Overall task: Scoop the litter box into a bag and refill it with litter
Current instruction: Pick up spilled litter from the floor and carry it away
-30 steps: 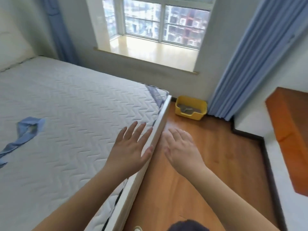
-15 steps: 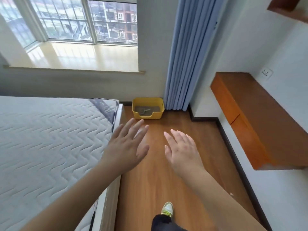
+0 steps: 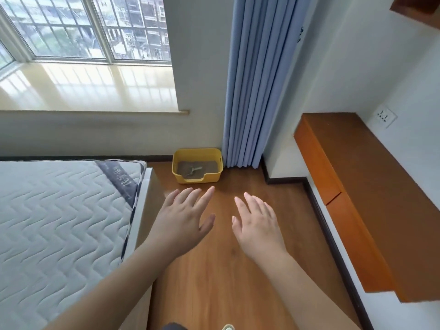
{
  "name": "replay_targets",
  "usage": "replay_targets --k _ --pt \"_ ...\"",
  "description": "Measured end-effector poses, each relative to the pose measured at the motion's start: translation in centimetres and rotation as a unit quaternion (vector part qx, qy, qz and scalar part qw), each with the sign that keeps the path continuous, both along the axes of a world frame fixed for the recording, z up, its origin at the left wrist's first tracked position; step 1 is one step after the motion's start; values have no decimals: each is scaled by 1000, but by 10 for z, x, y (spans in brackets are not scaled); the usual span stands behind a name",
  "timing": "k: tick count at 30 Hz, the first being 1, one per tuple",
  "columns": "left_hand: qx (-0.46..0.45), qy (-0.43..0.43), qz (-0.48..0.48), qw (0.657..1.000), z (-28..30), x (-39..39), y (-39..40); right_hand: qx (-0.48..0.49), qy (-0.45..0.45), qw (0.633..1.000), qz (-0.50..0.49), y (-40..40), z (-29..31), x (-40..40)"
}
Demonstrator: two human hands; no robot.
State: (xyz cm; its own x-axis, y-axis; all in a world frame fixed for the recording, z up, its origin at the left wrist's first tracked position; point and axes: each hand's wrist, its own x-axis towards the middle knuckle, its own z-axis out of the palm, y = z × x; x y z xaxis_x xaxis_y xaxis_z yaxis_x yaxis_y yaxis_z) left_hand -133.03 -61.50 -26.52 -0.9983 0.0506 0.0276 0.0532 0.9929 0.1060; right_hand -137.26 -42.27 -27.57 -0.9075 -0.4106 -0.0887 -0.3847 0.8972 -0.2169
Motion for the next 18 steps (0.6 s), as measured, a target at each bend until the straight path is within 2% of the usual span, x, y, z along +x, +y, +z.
replay_targets --k 9,18 --pt "-2 8 -14 1000 -32 -127 -56 29 -22 999 -7 -50 -30 -105" --pt "-8 -12 -86 996 -44 -265 -119 42 -43 996 -65 -101 -42 -213"
